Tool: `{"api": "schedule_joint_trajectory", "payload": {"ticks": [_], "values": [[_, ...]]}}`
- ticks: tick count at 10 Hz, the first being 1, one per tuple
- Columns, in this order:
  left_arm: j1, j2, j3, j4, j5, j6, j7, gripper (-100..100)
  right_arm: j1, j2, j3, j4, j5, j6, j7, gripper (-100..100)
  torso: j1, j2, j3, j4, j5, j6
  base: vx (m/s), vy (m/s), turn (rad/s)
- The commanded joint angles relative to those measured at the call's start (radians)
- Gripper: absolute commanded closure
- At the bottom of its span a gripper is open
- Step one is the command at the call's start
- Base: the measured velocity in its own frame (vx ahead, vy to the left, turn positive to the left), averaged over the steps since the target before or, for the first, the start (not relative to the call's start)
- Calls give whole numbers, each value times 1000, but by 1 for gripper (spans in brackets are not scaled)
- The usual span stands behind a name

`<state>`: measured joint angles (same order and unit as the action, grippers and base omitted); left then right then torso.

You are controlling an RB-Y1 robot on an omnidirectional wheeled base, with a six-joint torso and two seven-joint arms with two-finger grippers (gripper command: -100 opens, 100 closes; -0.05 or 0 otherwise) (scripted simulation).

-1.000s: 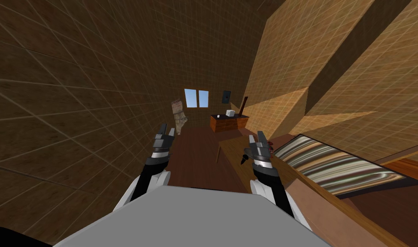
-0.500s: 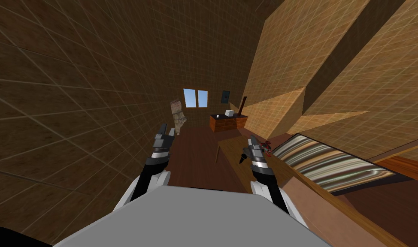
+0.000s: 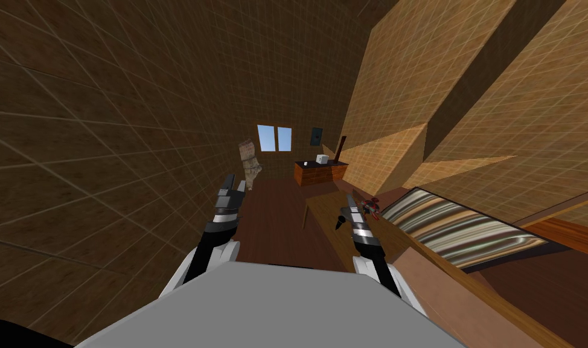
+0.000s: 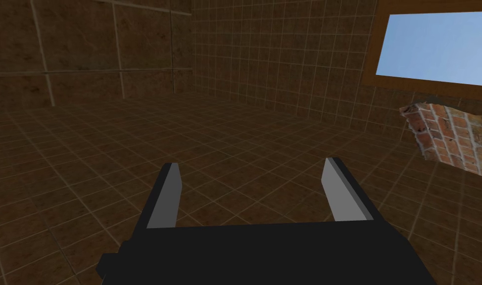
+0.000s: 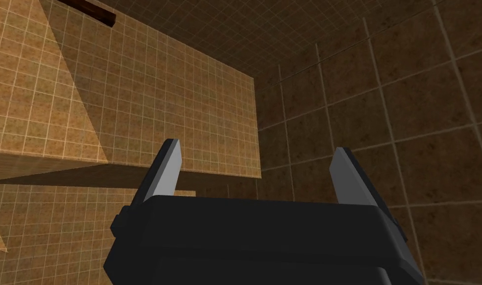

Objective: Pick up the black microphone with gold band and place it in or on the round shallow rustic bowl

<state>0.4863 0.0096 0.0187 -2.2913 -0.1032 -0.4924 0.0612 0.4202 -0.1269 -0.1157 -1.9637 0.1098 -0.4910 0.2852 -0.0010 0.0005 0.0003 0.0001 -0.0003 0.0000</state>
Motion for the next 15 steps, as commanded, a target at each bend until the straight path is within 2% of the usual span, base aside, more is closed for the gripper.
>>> {"api": "schedule_joint_trajectory", "payload": {"ticks": [1, 2, 3, 4, 5, 6, 7, 8, 9, 10, 11, 12, 13, 14, 15], "values": [[0, 0, 0, 0, 0, 0, 0, 0, -17, -7, -8, 36, 4, 9, 35, -100, 0, 0, 0, 0, 0, 0, -8, -8, -2], [0, 0, 0, 0, 0, 0, 0, 0, -33, -13, -17, 75, 12, 9, 73, -100, 0, 0, 0, 0, 0, 0, -9, -10, -3], [0, 0, 0, 0, 0, 0, 0, 0, -33, -13, -17, 90, 12, 9, 81, -100, 0, 0, 0, 0, 0, 0, -7, -10, 0], [0, 0, 0, 0, 0, 0, 0, 0, -50, -18, -27, 124, 21, 8, 120, -100, 0, 0, 0, 0, 0, 0, -9, -14, 0], [0, 0, 0, 0, 0, 0, 0, 0, -50, -18, -27, 146, 21, 8, 128, -100, 0, 0, 0, 0, 0, 0, -9, -11, 1], [0, 0, 0, 0, 0, 0, 0, 0, -68, -24, -36, 183, 29, 7, 172, -100, 0, 0, 0, 0, 0, 0, -10, -11, 5], [0, 0, 0, 0, 0, 0, 0, 0, -68, -24, -36, 203, 29, 7, 176, -100, 0, 0, 0, 0, 0, 0, -7, -10, 3], [0, 0, 0, 0, 0, 0, 0, 0, -86, -29, -45, 238, 37, 5, 215, -100, 0, 0, 0, 0, 0, 0, -8, -13, 5], [0, 0, 0, 0, 0, 0, 0, 0, -86, -29, -45, 261, 37, 5, 225, -100, 0, 0, 0, 0, 0, 0, -5, -13, 8], [0, 0, 0, 0, 0, 0, 0, 0, -86, -29, -45, 261, 37, 5, 225, -100, 0, 0, 0, 0, 0, 0, -2, -7, -1], [0, 0, 0, 0, 0, 0, 0, 0, -105, -35, -54, 299, 45, 3, 272, -100, 0, 0, 0, 0, 0, 0, -6, -12, 11], [0, 0, 0, 0, 0, 0, 0, 0, -105, -35, -54, 320, 45, 3, 274, -100, 0, 0, 0, 0, 0, 0, -6, -12, 8], [0, 0, 0, 0, 0, 0, 0, 0, -124, -39, -63, 355, 52, 1, 316, -100, 0, 0, 0, 0, 0, 0, -10, -15, 16], [0, 0, 0, 0, 0, 0, 0, 0, -124, -39, -63, 380, 52, 1, 324, -100, 0, 0, 0, 0, 0, 0, -9, -15, 10], [0, 0, 0, 0, 0, 0, 0, 0, -144, -44, -72, 414, 58, -2, 363, -100, 0, 0, 0, 0, 0, 0, -8, -15, 20]]}}
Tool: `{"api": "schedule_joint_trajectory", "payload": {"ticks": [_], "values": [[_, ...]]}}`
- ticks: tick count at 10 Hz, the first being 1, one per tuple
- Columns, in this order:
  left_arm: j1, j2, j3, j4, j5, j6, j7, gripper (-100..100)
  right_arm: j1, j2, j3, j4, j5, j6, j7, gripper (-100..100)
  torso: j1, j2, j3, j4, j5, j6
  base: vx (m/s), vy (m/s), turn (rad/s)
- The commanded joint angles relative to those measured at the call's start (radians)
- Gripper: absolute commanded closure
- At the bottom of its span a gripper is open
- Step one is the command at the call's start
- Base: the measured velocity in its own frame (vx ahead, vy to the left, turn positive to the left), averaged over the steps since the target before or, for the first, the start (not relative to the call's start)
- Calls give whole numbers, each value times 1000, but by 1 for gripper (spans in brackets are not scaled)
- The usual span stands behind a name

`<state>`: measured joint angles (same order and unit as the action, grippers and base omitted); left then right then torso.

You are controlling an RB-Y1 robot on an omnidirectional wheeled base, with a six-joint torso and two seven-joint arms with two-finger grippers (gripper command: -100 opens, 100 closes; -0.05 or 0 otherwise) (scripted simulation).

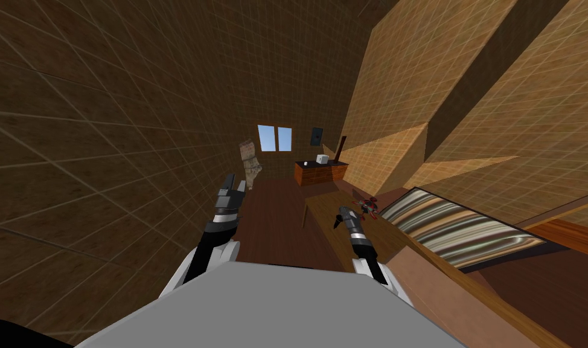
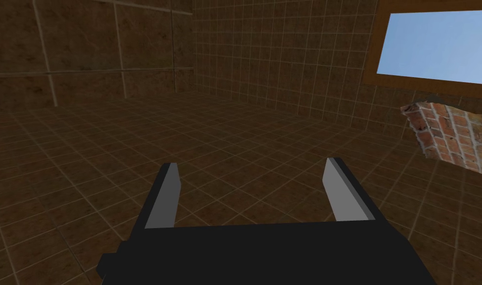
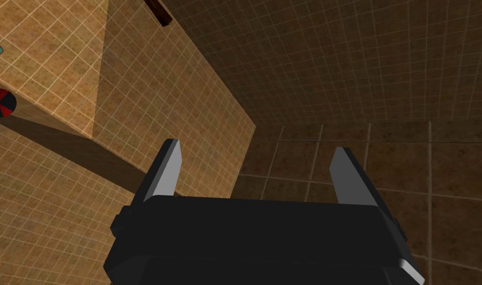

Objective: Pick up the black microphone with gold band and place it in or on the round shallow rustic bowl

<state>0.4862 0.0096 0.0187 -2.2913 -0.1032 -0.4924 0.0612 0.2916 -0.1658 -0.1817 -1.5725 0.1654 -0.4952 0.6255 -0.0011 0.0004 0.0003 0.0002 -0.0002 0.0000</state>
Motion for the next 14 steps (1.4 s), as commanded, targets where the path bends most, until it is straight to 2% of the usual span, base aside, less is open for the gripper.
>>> {"api": "schedule_joint_trajectory", "payload": {"ticks": [1, 2, 3, 4, 5, 6, 8, 9, 10, 11, 12, 13, 14], "values": [[0, 0, 0, 0, 0, 0, 0, 0, -16, -5, -6, 48, 3, 2, 33, -100, 0, 0, 0, 0, 0, 0, -6, -13, 9], [0, 0, 0, 0, 0, 0, 0, 0, -36, -8, -14, 80, 9, -1, 71, -100, 0, 0, 0, 0, 0, 0, -6, -14, 24], [0, 0, 0, 0, 0, 0, 0, 0, -36, -8, -14, 107, 9, -1, 82, -100, 0, 0, 0, 0, 0, 0, -6, -13, 13], [0, 0, 0, 0, 0, 0, 0, 0, -56, -11, -21, 145, 15, -5, 122, -100, 0, 0, 0, 0, 0, 0, -9, -14, 25], [0, 0, 0, 0, 0, 0, 0, 0, -56, -11, -21, 167, 15, -5, 130, -100, 0, 0, 0, 0, 0, 0, -6, -13, 13], [0, 0, 0, 0, 0, 0, 0, 0, -76, -14, -28, 206, 20, -9, 169, -100, 0, 0, 0, 0, 0, 0, -8, -15, 23], [0, 0, 0, 0, 0, 0, 0, 0, -76, -14, -28, 226, 20, -9, 178, -100, 0, 0, 0, 0, 0, 0, -4, -9, 8], [0, 0, 0, 0, 0, 0, 0, 0, -96, -16, -35, 262, 25, -13, 224, -100, 1, 0, 0, 0, 0, 0, -6, -9, 24], [0, 0, 0, 0, 0, 0, 0, 0, -96, -16, -35, 284, 25, -13, 224, -100, 1, 0, 0, 0, 0, 0, -5, -11, 25], [0, 0, 0, 0, 0, 0, 0, 0, -96, -16, -35, 284, 25, -13, 224, -100, 1, 0, 0, 0, 0, 0, -2, -6, 0], [0, 0, 0, 0, 0, 0, 0, 0, -116, -18, -41, 323, 29, -17, 270, -100, 1, 0, 0, 0, 0, 0, -4, -11, 29], [0, 0, 0, 0, 0, 0, 0, 0, -116, -18, -41, 341, 29, -17, 270, -100, 0, 0, 0, 0, 0, 0, -5, -12, 26], [0, 0, 0, 0, 0, 0, 0, 0, -136, -19, -47, 377, 33, -22, 311, -100, 0, 0, 0, 0, 0, 0, -6, -15, 42]]}}
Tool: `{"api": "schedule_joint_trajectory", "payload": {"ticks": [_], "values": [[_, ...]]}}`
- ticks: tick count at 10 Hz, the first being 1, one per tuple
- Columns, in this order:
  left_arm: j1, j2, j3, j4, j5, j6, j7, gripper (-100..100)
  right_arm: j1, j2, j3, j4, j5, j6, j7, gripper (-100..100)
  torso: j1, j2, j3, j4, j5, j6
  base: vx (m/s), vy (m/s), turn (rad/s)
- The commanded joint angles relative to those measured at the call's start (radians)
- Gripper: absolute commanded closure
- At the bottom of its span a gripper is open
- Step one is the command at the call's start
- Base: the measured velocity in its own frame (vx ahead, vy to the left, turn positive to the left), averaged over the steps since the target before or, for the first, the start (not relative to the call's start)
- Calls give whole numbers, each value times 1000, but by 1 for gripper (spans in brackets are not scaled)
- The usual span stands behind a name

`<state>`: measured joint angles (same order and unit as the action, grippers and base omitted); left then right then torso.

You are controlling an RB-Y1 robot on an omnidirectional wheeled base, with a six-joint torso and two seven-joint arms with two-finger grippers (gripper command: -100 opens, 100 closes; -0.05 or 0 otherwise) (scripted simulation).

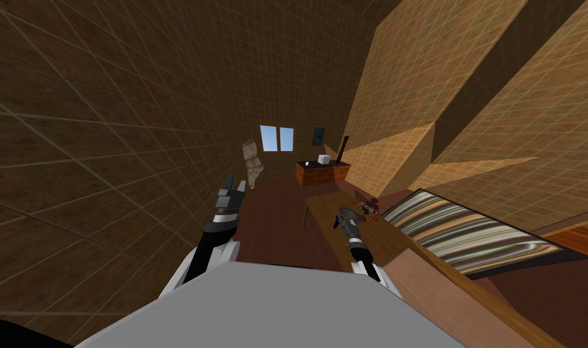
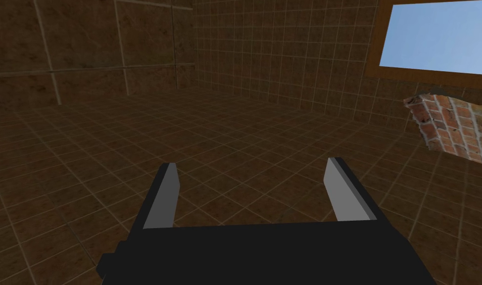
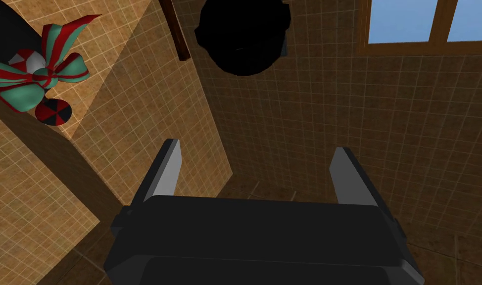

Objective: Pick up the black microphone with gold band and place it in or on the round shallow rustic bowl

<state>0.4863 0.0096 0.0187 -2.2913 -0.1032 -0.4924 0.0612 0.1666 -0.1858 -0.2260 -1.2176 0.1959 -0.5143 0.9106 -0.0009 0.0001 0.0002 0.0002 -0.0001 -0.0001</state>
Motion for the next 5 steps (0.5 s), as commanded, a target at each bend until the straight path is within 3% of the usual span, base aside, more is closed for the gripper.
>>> {"api": "schedule_joint_trajectory", "payload": {"ticks": [1, 4, 5], "values": [[0, 0, 0, 0, 0, 0, 0, 0, -11, 1, -3, 42, 2, -3, 29, -100, 0, 0, 0, 0, 0, 0, -4, -15, 18], [0, 0, 0, 0, 0, 0, 0, 0, -50, 0, -13, 132, 8, -13, 112, -100, 0, 0, 0, 0, 0, 0, -5, -16, 35], [0, 0, 0, 0, 0, 0, 0, 0, -50, 0, -13, 148, 8, -13, 112, -100, 0, 0, 0, 0, 0, 0, -3, -14, 21]]}}
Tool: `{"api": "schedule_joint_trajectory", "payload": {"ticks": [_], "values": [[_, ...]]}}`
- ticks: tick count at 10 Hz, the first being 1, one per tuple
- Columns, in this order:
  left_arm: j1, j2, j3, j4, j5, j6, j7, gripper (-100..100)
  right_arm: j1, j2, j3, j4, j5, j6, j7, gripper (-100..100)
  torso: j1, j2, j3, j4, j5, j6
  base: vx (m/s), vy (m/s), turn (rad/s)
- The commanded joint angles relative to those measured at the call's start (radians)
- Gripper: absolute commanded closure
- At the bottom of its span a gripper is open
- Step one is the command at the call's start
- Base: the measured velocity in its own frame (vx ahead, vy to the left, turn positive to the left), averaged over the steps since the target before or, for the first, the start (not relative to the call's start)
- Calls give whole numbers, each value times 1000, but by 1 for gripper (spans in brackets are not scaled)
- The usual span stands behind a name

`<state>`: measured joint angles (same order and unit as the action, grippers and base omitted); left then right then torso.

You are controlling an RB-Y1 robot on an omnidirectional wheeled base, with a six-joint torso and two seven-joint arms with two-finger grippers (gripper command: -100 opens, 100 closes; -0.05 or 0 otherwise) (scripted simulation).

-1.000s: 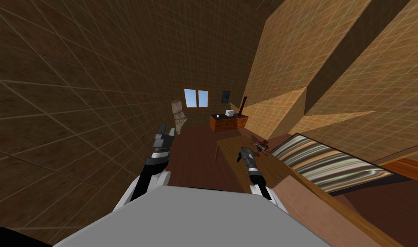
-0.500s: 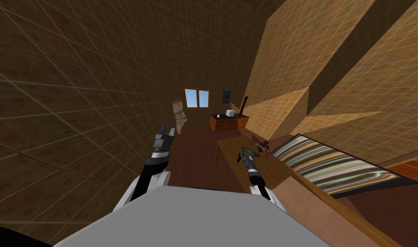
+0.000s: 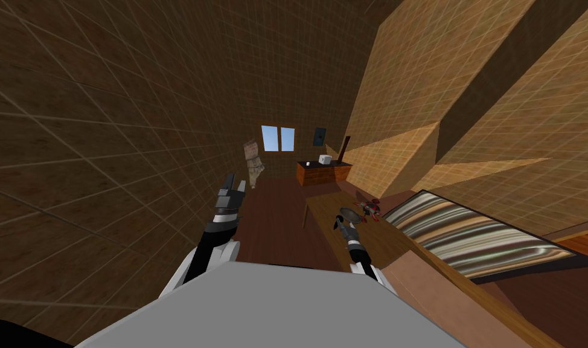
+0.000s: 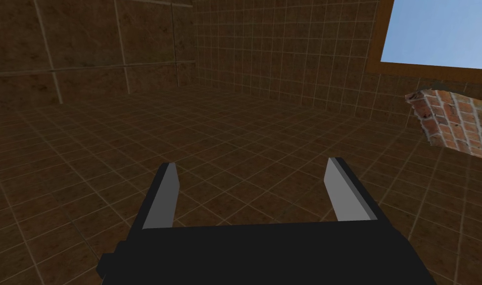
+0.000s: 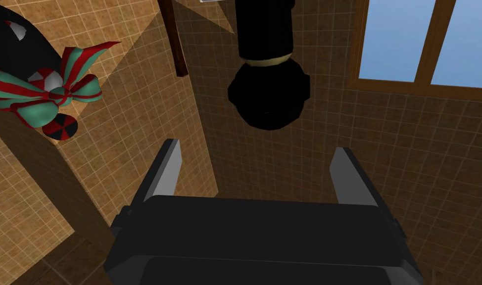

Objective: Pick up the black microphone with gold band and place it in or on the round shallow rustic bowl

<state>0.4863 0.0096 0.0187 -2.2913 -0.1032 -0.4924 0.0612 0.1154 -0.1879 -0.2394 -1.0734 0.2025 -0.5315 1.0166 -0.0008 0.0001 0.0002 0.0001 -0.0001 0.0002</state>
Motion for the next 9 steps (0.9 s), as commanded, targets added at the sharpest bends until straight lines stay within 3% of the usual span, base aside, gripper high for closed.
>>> {"api": "schedule_joint_trajectory", "payload": {"ticks": [1, 2, 3, 4, 5, 6, 9], "values": [[0, 0, 0, 0, 0, 0, 0, 0, -18, 1, -4, 50, 3, -1, 45, -100, 0, 0, 0, 0, 0, 0, -2, -16, 46], [0, 0, 0, 0, 0, 0, 0, 0, -18, 1, -4, 54, 3, -1, 45, -100, 0, 0, 0, 0, 0, 0, -2, -14, 21], [0, 0, 0, 0, 0, 0, 0, 0, -37, 1, -7, 90, 4, -6, 81, -100, 0, 0, 0, 0, 0, 0, -2, -17, 40], [0, 0, 0, 0, 0, 0, 0, 0, -37, 1, -7, 103, 4, -6, 81, -100, 0, 0, 0, 0, 0, 0, -3, -15, 24], [0, 0, 0, 0, 0, 0, 0, 0, -55, 1, -10, 143, 5, -11, 116, -100, 0, 0, 0, 0, 0, 0, -4, -15, 40], [0, 0, 0, 0, 0, 0, 0, 0, -55, 1, -10, 149, 5, -11, 116, -100, 0, 0, 0, 0, 0, 0, -3, -12, 26], [0, 0, 0, 0, 0, 0, 0, 0, -88, -1, -15, 221, 5, -22, 177, -100, 0, 0, 0, 0, 0, 0, -2, -15, 36]]}}
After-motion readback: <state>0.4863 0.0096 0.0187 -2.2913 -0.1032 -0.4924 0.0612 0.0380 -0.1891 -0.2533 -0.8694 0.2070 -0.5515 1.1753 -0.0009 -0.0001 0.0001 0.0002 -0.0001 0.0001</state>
